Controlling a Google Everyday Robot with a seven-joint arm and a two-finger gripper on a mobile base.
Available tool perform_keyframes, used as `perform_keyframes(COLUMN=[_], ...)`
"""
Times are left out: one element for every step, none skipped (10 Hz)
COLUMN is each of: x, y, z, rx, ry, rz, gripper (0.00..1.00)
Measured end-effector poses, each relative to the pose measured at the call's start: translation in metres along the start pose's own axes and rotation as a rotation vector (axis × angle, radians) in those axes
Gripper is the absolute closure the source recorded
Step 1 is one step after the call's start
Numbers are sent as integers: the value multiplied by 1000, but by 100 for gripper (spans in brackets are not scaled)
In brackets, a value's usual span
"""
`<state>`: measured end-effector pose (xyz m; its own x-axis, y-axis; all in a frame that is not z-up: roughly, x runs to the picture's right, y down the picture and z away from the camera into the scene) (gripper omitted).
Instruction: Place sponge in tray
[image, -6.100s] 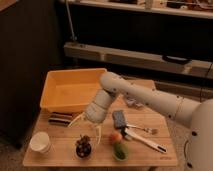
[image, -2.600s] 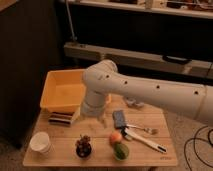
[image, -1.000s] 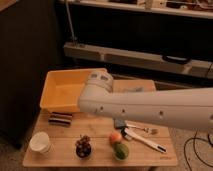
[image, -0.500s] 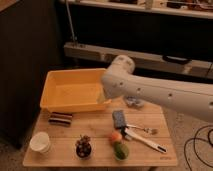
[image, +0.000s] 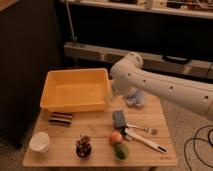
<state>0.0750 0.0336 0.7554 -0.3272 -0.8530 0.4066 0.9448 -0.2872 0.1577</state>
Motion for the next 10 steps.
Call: perform_keyframes(x=[-5, -9, -12, -17, -25, -32, -38, -46, -53, -57], y=[5, 5, 4, 7, 11, 11, 11, 16, 17, 12], z=[10, 18, 22, 27, 39, 51, 63, 71, 75, 77], rx=[-55, -113, -153, -174, -175, -169, -137, -84, -7, 33], ry=[-39, -67, -86, -108, -132, -147, -148, -156, -155, -154], rz=[32, 49, 57, 74, 92, 103, 124, 152, 174, 178], gripper=[20, 20, 20, 20, 20, 20, 20, 20, 20, 20])
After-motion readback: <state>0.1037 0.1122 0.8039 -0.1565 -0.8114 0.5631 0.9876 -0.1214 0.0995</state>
